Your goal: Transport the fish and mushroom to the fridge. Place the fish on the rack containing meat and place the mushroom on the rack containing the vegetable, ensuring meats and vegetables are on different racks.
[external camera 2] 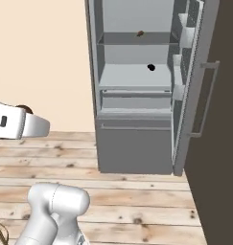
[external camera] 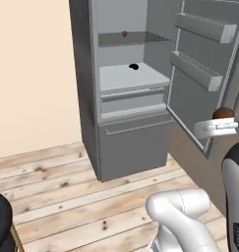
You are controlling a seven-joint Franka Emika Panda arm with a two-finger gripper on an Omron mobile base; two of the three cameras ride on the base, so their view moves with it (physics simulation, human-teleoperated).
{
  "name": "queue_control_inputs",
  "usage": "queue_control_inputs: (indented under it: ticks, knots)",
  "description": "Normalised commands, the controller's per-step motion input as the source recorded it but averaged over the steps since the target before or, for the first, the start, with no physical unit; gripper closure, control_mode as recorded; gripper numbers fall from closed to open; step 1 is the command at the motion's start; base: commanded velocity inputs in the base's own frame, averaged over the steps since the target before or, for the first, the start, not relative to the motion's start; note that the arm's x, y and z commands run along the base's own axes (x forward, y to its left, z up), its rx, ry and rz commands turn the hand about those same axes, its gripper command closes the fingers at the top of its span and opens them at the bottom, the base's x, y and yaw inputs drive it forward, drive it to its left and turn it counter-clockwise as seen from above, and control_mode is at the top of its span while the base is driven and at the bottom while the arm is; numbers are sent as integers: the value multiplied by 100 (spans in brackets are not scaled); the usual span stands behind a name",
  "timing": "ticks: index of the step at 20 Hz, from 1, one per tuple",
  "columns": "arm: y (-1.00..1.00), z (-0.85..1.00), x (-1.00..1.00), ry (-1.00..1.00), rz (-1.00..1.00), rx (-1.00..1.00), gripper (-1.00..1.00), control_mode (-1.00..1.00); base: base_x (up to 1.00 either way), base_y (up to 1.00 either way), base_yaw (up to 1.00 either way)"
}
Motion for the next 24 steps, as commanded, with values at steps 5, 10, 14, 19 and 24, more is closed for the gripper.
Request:
queue_control_inputs:
  ticks: [5, 10, 14, 19, 24]
  knots:
    - [0, 0, 0, 0, 0, 0, 100, 100, 100, -3, -20]
    - [0, 0, 0, 0, 0, 0, 100, 100, 100, 0, -16]
    - [0, 0, 0, 0, 0, 0, 100, 100, 100, -14, -11]
    - [0, 0, 0, 0, 0, 0, 100, 100, 94, -17, -17]
    - [0, 0, 0, 0, 0, 0, 100, 100, 45, -46, -23]
